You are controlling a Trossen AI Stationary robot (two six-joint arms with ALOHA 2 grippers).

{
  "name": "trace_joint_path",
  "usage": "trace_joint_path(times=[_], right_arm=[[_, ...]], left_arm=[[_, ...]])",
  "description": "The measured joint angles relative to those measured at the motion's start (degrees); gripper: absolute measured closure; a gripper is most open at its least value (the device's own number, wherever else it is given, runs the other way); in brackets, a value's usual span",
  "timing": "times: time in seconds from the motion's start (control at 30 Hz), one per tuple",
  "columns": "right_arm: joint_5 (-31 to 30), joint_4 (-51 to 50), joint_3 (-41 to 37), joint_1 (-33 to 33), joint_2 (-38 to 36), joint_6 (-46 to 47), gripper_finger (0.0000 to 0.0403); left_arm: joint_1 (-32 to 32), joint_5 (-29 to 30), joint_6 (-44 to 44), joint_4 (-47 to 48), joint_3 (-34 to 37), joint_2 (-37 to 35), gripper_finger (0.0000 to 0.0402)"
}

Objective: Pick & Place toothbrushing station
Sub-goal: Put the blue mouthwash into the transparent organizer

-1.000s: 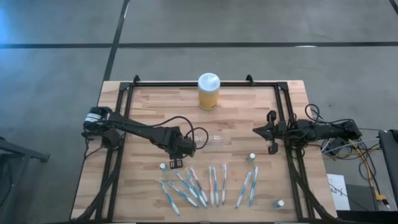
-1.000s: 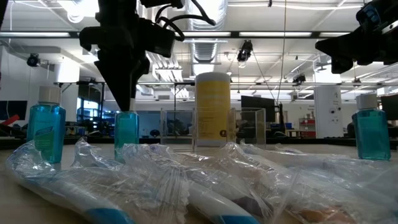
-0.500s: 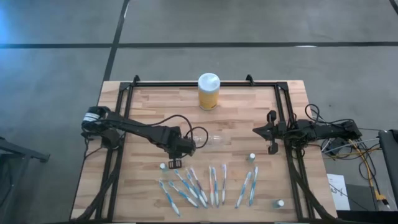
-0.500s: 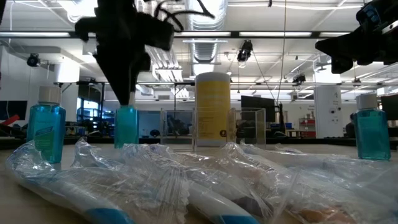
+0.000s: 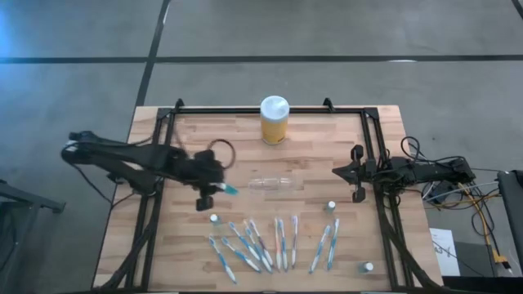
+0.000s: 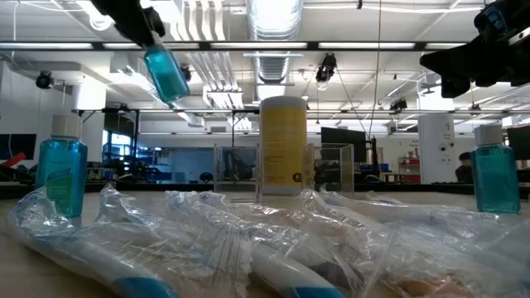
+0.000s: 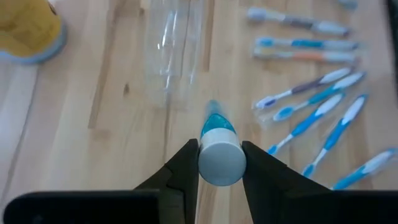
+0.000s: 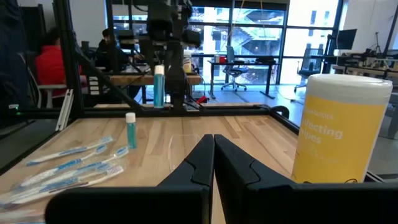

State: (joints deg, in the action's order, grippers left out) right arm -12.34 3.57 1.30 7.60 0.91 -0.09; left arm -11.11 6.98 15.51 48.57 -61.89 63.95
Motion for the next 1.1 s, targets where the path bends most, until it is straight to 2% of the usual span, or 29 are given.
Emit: trace_joint_path(times=[0.37,0.47,0.63,0.87,1.0,1.1], right_arm=[[0.0,0.0,0.0,0.0,0.0,0.08,0.0394],[0.01,-0.01,0.0,0.0,0.0,0.08,0.0394],[0.01,0.0,0.0,0.0,0.0,0.08,0.0394],[0.02,-0.01,0.0,0.0,0.0,0.08,0.0394],[0.02,0.07,0.0,0.0,0.0,0.07,0.0394],[0.02,0.35,0.0,0.0,0.0,0.06,0.0394]], left_arm=[[0.02,-0.69,5.46,-26.86,33.51,-30.04,0.0303],[0.02,-0.7,7.19,-32.83,40.69,-35.6,0.0303],[0.02,-0.72,10.05,-35.97,48.33,-41.37,0.0303],[0.1,-0.71,11.25,-37.02,49.64,-43.52,0.0303],[0.57,-0.47,11.62,-33.93,43.37,-40.73,0.0303],[0.57,0.73,10.68,-28.03,35.3,-35.74,0.0303]])
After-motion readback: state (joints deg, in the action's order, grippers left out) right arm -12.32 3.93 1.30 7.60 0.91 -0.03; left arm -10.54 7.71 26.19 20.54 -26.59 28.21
